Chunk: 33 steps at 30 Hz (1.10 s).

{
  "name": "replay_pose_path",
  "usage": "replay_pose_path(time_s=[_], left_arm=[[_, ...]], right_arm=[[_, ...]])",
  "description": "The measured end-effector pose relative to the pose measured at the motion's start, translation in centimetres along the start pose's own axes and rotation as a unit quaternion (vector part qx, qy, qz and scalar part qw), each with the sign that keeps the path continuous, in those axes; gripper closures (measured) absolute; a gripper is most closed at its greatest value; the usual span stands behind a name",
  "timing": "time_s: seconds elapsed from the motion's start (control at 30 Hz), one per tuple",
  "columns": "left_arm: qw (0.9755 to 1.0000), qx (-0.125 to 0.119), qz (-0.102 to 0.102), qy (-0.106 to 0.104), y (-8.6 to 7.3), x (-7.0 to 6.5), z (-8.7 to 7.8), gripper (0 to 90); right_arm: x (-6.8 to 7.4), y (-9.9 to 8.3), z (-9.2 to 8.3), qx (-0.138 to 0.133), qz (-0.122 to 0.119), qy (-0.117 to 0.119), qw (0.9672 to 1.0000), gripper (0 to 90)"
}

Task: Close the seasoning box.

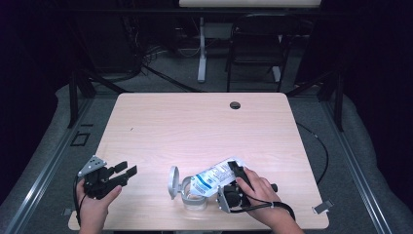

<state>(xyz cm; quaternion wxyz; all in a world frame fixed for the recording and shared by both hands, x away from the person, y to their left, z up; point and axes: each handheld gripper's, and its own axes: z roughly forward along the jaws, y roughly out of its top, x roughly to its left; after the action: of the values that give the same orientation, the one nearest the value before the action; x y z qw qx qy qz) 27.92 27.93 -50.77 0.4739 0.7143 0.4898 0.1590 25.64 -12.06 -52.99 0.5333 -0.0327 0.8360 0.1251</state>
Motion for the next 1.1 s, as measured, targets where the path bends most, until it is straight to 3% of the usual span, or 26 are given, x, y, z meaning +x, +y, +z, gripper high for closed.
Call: replay_pose_path(time_s=[0.3,0.4,0.47,0.53,0.57,1.1], left_arm=[[1.0,0.001,0.0,0.001,-0.01,0.05,0.0,51.1],[1.0,0.001,0.0,0.001,-0.02,0.07,-0.01,51.1],[1.0,0.001,0.0,0.001,-0.02,0.07,-0.01,51.1],[1.0,-0.001,-0.001,0.002,-0.03,0.07,0.02,51.1],[1.0,0.0,-0.001,0.001,-0.02,0.08,0.0,51.1],[1.0,0.002,-0.003,0.001,-0.11,0.17,0.09,51.1]], right_arm=[[-0.17,0.24,-0.19,0.004,-0.02,-0.006,0.9998,45.9],[-0.33,0.39,-0.36,0.015,-0.037,-0.009,0.9992,46.0],[-0.27,0.36,-0.23,0.006,-0.036,-0.01,0.9993,46.0],[-0.3,0.38,-0.15,0.0,-0.045,-0.014,0.9989,46.1],[-0.43,0.47,-0.29,0.009,-0.055,-0.015,0.9983,46.2],[-0.54,0.53,-0.18,0.005,-0.059,-0.016,0.9981,46.4]])
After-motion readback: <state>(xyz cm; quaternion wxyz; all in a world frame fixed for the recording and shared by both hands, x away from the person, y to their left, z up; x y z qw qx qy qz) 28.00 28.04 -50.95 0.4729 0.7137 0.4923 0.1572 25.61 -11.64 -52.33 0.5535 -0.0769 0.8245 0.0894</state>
